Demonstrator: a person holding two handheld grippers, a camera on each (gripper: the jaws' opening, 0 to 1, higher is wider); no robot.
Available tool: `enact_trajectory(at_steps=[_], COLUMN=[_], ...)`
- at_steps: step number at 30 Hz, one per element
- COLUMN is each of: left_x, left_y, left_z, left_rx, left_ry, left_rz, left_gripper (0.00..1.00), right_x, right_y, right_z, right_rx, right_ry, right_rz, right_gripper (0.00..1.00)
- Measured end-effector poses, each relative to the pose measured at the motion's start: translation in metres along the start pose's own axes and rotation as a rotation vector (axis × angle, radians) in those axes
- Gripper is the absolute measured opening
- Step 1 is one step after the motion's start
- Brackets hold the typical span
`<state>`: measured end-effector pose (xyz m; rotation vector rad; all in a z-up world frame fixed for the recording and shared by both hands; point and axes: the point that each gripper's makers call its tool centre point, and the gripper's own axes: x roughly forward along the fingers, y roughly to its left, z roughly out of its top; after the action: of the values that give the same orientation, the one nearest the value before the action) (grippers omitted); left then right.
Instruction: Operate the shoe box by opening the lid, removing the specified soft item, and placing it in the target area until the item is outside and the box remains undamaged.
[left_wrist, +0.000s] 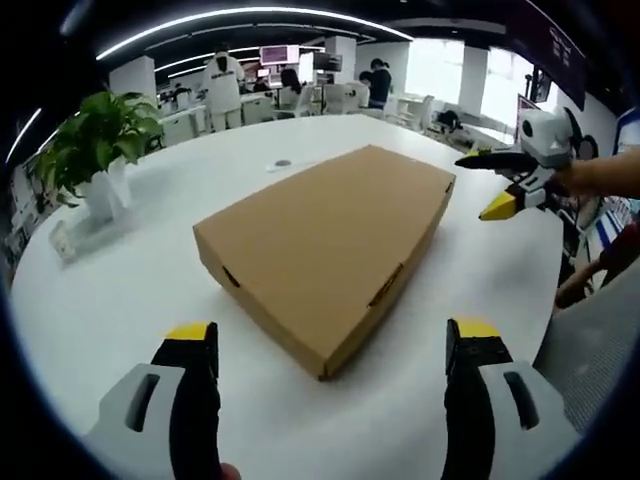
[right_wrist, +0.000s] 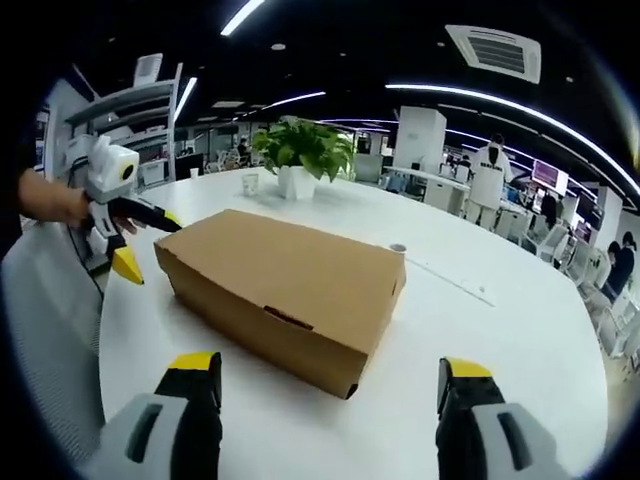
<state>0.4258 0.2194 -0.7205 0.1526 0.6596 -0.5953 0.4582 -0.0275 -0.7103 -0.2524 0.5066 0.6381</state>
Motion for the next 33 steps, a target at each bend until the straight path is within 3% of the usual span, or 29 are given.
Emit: enact_trajectory(at_steps=[10, 17, 24, 33], left_x=[0.014, 0.022, 0.024, 0.028], left_y=[-0.002, -0.001, 0.008, 0.016], left_z=[-0.002, 0.007, 0.005, 0.009], left_rx=[-0.014, -0.016, -0.019, -0.007], left_ry=[0.015, -0.033, -0.022, -0.021], left_rz=[-0.015, -0.020, 0.004, 0.006], left_gripper=[0.89, 0.79, 0.76, 0.78], right_x=[0.020, 0.029, 0.037, 0.044], right_y=[0.003, 0.001, 0.003, 0.005], right_z=[0.000, 0.006, 0.011, 0.015], right_rx=[-0.026, -0.007, -0.049, -0.075], right_ry=[0.022, 0.016, 0.027, 0.037], right_rz=[0.051, 0.069, 0.084, 0.100], right_gripper=[0.88, 0.87, 0.81, 0.77])
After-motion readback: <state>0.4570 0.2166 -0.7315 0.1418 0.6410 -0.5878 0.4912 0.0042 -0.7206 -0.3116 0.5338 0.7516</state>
